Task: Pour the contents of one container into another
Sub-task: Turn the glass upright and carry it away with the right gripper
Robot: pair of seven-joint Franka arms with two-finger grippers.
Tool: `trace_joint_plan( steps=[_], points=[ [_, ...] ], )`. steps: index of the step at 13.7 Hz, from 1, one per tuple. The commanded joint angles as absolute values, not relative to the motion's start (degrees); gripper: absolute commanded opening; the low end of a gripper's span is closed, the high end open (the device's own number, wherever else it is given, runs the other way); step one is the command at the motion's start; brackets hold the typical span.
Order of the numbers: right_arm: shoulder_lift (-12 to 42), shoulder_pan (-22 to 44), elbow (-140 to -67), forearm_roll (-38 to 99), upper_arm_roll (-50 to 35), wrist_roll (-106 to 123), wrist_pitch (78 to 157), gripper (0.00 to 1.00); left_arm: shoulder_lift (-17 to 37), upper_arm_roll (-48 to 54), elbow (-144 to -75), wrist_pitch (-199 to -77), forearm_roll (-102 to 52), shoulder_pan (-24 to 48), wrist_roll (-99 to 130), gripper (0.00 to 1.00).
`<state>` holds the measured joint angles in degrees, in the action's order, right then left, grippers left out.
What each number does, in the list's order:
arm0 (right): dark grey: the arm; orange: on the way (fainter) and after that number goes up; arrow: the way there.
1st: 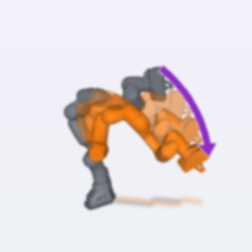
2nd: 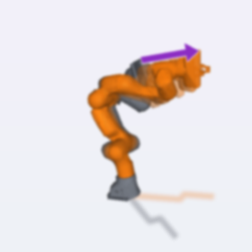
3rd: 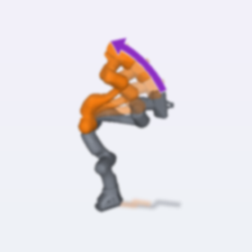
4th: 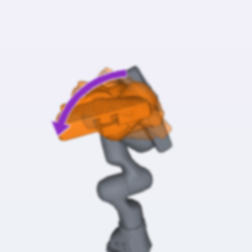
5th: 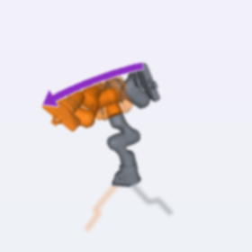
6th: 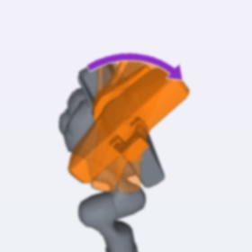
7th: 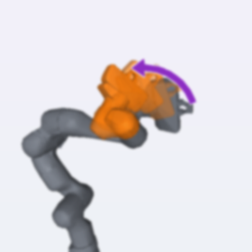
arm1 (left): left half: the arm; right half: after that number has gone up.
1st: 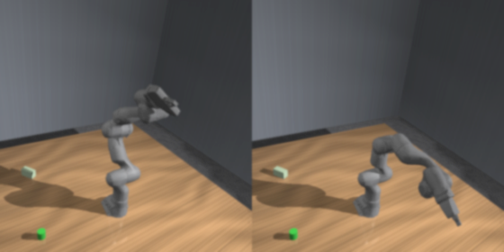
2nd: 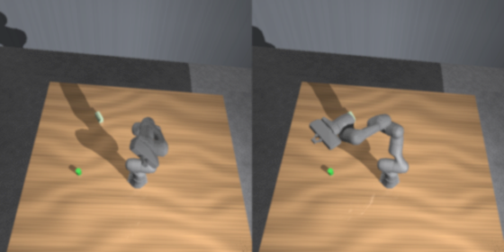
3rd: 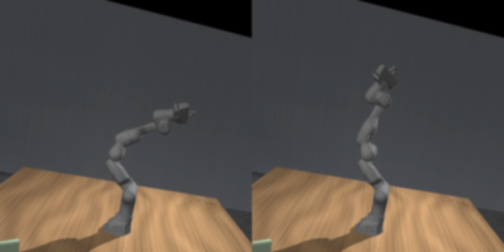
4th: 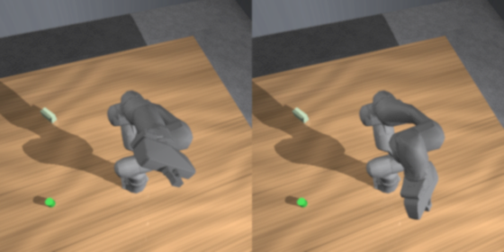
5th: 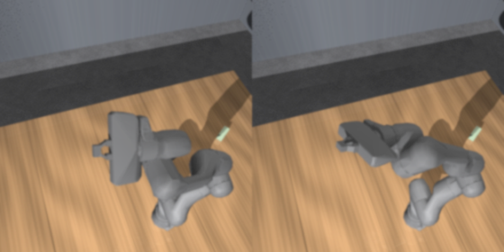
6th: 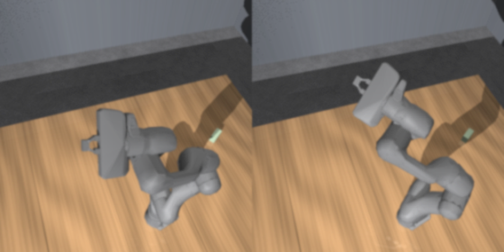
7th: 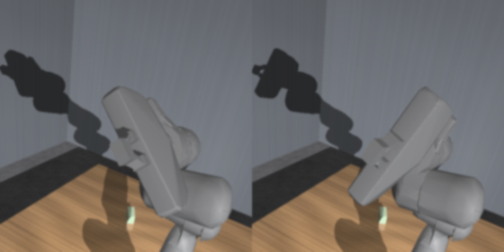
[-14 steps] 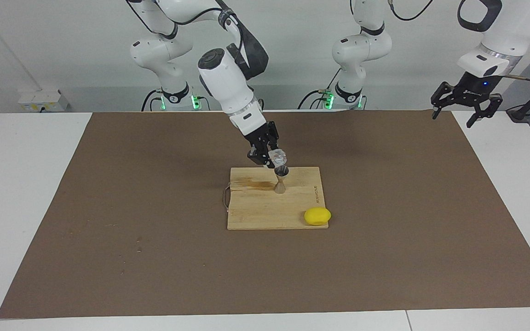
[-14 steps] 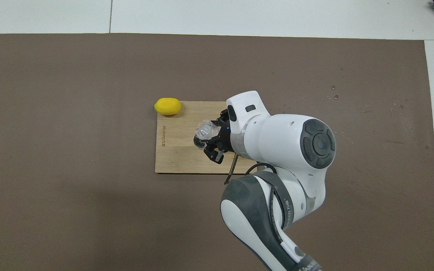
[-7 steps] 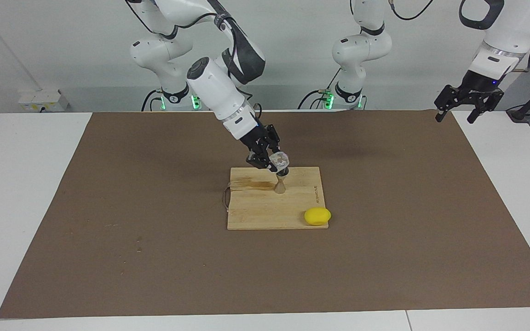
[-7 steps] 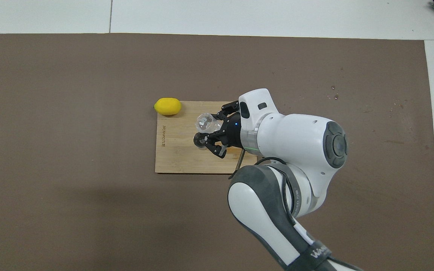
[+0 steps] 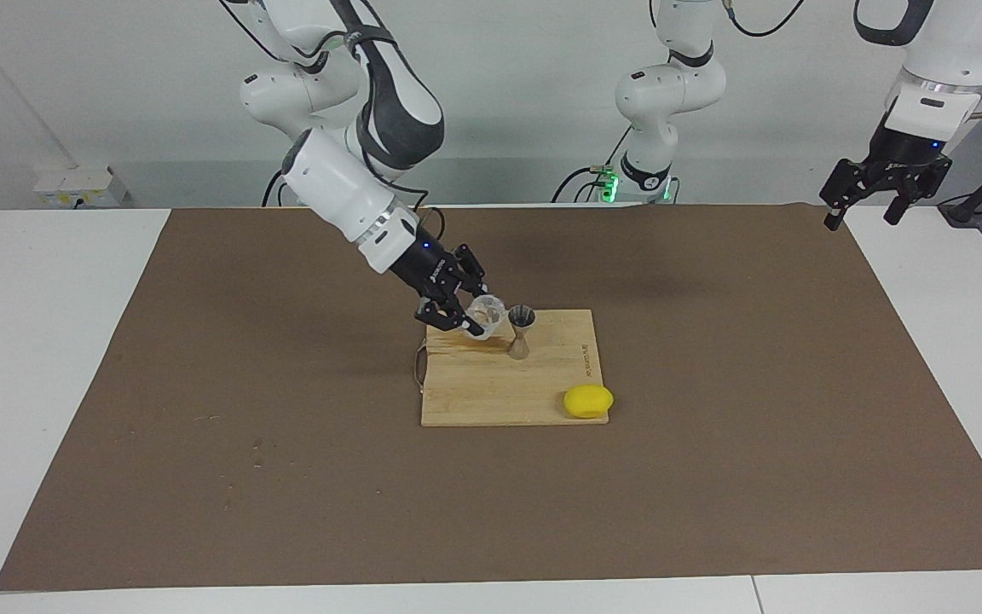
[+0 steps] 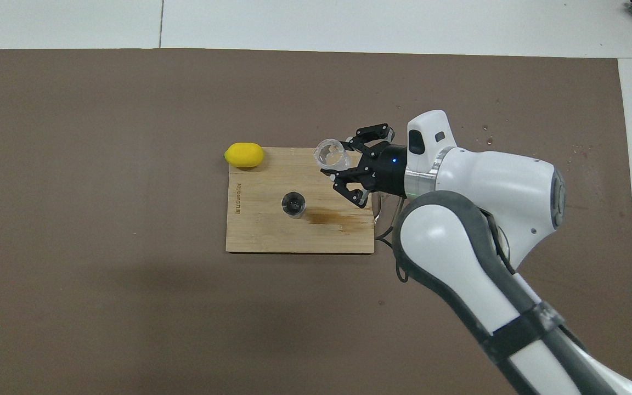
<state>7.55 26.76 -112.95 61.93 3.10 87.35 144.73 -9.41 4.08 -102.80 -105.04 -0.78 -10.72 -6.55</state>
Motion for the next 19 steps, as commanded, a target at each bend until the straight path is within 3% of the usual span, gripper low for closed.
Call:
trace_joint_plan(
  steps=[1, 5, 9, 19],
  points=[
    [4.4, 20.51, -116.45, 65.83, 2.55, 95.78, 138.45, 0.0, -7.74, 3.87, -101.16, -105.65, 0.97, -8.88, -4.92, 1.0],
    [2.56, 10.31, -118.55, 65.83, 2.55, 104.3, 127.03, 0.0, -1.42, 2.9, -93.8, -101.0, 0.62, -5.63, -1.95, 1.0],
    [2.11, 1.08, -120.67, 65.74, 2.64, 114.94, 117.88, 0.0, -0.53, 1.51, -94.3, -100.72, 0.27, -3.17, 0.09, 1.0],
    [6.94, -13.79, -123.49, 65.31, 2.64, 132.34, 112.15, 0.0, 2.46, -1.76, -90.26, -96.15, 0.26, 0.08, 0.09, 1.0]
  ],
)
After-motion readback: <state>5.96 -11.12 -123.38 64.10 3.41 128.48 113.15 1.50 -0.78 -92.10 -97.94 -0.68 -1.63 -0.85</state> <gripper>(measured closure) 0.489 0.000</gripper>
